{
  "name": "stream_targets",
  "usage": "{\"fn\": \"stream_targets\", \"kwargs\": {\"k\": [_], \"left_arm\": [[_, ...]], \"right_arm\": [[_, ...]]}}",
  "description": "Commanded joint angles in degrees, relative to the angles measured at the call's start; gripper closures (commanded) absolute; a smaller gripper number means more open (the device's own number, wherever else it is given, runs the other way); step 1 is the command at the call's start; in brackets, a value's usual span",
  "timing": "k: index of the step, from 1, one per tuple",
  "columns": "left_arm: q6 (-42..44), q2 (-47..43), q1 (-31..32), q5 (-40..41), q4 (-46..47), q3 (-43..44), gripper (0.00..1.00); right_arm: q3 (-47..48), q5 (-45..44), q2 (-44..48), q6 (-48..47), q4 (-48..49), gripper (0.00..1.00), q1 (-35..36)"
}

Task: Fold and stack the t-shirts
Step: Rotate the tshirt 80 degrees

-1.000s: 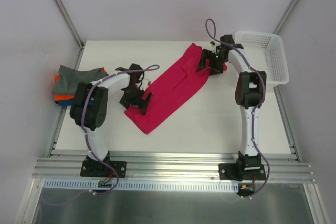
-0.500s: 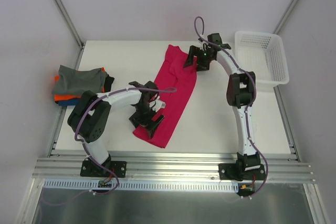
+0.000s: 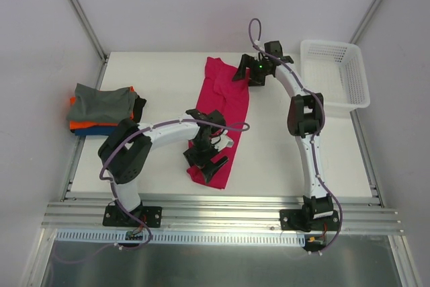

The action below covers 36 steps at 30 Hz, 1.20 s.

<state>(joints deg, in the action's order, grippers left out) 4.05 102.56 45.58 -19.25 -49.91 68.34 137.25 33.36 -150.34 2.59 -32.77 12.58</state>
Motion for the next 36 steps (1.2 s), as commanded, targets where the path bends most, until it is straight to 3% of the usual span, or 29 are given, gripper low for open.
{"fn": "stream_targets", "kwargs": {"k": [1,14,18,25,30,36], "left_arm": [[0.78,1.67,3.63,-1.06,-2.03,2.76,0.04],[1.92,2.91,9.26,3.59,-2.82,6.72,0.02],[3.15,2.73,9.52,6.14,-3.35,8.04,0.02],[5.53,-4.90,7.42,12.39,-4.32,6.20,0.01],[4.04,-7.99,-1.36,8.96,-4.49,4.18,0.01],[0.52,-10.19,-12.17,3.01,-4.14,-1.96,0.01]], "right_arm": [[4.07,0.83,-1.35,1.54,3.59,0.02,-0.36],[7.59,-1.28,-1.18,-1.53,6.58,0.00,-2.03],[2.78,-1.37,4.16,-4.17,2.56,0.00,-2.91],[-27.09,-4.18,29.11,-8.22,-4.40,0.03,-4.93],[-54.29,3.01,46.76,0.80,-4.59,0.02,-4.76],[-75.09,11.19,56.55,13.39,3.57,0.09,-0.63]]}}
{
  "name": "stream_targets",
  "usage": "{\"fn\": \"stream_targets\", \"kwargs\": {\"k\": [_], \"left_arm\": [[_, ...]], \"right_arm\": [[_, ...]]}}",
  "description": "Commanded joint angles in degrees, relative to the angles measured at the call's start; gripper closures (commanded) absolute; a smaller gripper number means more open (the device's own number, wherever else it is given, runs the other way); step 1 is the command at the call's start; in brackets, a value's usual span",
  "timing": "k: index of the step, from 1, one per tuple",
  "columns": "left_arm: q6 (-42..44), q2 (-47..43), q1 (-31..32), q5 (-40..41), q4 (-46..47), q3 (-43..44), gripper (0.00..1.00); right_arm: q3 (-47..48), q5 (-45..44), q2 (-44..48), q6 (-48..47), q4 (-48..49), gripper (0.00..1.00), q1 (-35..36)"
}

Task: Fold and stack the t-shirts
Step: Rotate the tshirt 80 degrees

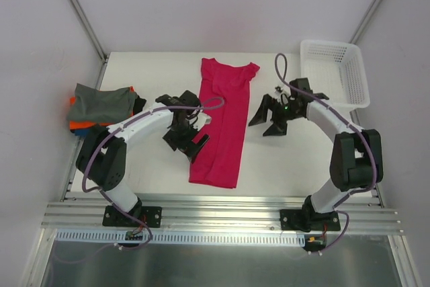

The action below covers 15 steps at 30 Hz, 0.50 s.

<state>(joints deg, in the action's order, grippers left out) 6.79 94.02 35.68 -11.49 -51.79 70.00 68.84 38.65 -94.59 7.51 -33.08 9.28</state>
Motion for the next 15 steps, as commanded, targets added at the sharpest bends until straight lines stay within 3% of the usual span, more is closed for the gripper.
{"fn": "stream_targets", "kwargs": {"k": [1,9,11,14,15], "left_arm": [[-2.39,-1.64,-3.24,-6.34,-2.18,-4.34,0.01],[-6.60,-0.06,-9.66,-22.77,0.72,-8.46,0.11],[-8.44,-0.50,-9.93,-24.80,2.21,-10.13,0.12],[-11.87,-1.29,-10.02,-26.57,5.29,-13.12,0.16],[-14.32,-1.29,-10.02,-26.74,6.25,-14.78,0.18]], "right_arm": [[-11.14,7.04,2.46,11.62,4.86,0.10,4.59],[-25.68,7.93,4.67,21.58,15.67,0.25,10.76],[-28.48,8.02,4.24,24.46,19.08,0.34,12.78],[-29.90,8.72,3.18,26.33,21.65,0.35,15.85],[-29.99,8.98,2.22,26.77,23.13,0.41,16.73]]}}
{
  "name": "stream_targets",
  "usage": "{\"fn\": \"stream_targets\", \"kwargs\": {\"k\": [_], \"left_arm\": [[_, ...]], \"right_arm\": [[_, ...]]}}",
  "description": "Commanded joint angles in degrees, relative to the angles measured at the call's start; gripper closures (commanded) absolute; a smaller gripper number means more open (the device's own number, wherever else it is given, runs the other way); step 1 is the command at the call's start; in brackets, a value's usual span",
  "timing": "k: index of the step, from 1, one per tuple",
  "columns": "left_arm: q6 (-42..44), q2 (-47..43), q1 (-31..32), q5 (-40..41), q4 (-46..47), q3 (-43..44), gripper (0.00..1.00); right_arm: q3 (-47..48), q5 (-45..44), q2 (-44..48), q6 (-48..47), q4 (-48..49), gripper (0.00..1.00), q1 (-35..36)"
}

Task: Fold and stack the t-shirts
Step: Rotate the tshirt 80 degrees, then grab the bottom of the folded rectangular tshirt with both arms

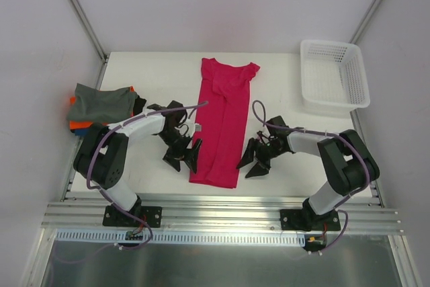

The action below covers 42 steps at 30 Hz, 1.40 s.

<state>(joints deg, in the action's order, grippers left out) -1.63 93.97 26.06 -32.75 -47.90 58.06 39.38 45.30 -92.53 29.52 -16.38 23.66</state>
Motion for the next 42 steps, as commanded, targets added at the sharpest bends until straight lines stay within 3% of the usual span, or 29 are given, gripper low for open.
{"fn": "stream_targets", "kwargs": {"k": [1,10,17,28,37,42], "left_arm": [[-7.06,-1.16,-0.40,-5.48,4.29,-3.65,0.21],[-9.80,4.99,-1.45,-7.15,6.59,-3.22,0.22],[-10.06,7.71,-1.54,-9.87,7.38,-2.87,0.32],[-10.24,5.08,-1.54,-10.67,8.17,-6.03,0.41],[-10.32,4.55,-1.54,-10.67,8.53,-6.73,0.43],[-10.41,4.11,-1.54,-11.10,8.61,-7.09,0.43]], "right_arm": [[-0.35,2.34,-0.36,4.85,6.54,0.42,4.01],[3.16,3.57,-7.31,5.38,6.72,0.41,11.31],[2.11,3.39,-7.23,6.08,6.98,0.44,12.55],[-4.65,-0.73,2.97,3.18,0.65,0.43,13.61],[2.10,-1.79,-5.54,1.68,2.05,0.46,15.10],[3.08,-1.88,-5.91,1.60,2.32,0.48,15.71]]}}
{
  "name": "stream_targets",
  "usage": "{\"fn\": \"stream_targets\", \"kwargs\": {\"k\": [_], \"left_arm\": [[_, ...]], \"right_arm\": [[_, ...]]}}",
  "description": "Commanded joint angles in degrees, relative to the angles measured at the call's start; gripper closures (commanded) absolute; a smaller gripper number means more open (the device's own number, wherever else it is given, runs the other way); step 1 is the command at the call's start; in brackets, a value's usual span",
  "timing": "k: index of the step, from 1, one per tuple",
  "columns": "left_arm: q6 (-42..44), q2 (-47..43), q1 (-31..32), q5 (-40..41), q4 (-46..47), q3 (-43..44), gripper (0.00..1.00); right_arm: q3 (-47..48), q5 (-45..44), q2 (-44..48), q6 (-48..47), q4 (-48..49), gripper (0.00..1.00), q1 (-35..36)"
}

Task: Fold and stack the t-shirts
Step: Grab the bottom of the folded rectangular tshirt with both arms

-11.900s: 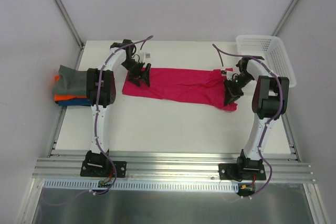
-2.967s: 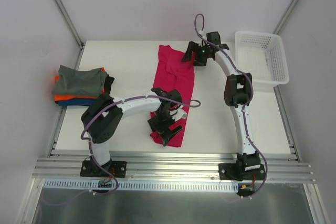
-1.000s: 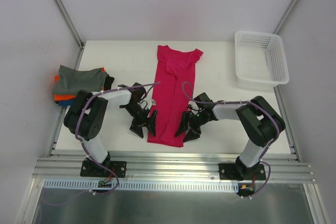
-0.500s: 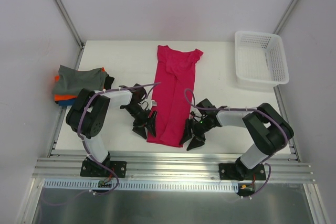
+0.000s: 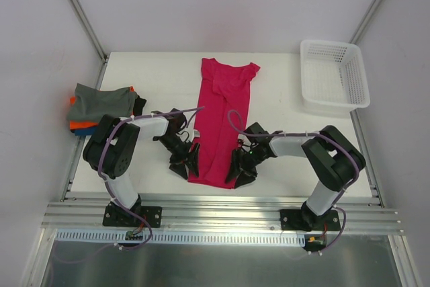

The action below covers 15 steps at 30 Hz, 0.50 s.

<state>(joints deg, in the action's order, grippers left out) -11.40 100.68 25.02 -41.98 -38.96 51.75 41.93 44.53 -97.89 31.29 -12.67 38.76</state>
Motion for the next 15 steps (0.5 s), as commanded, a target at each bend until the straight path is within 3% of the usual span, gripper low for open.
{"fn": "stream_targets", "kwargs": {"k": [1,3,4,7,8,9,15], "left_arm": [[-0.56,-2.60,-0.49,-1.97,-0.24,-0.77,0.46],[-0.47,-2.60,-0.49,-2.14,-0.24,-0.95,0.50],[-0.47,-2.51,-0.49,-2.41,-0.24,-1.03,0.55],[-0.55,-2.34,-0.49,-3.37,-0.06,-1.12,0.69],[-0.64,-2.33,-0.49,-3.46,-0.15,-1.12,0.88],[-0.64,-2.51,-0.49,-3.29,-0.06,-1.03,1.00],[-0.12,-4.88,-0.49,-4.43,-0.15,-0.95,1.00]], "right_arm": [[0.26,-1.03,-0.38,-0.09,-1.05,0.55,0.87],[-0.18,-1.20,0.41,-0.09,-1.13,0.65,1.05],[-0.18,-1.46,0.68,-0.17,-1.74,0.79,1.05],[0.08,-2.69,2.08,-1.31,-3.85,0.99,1.14],[0.25,-2.96,2.52,-1.93,-4.55,0.99,1.05],[0.34,-2.96,3.66,-3.15,-5.00,0.99,1.05],[0.78,-4.37,9.72,-8.43,-10.53,1.00,0.27]]}}
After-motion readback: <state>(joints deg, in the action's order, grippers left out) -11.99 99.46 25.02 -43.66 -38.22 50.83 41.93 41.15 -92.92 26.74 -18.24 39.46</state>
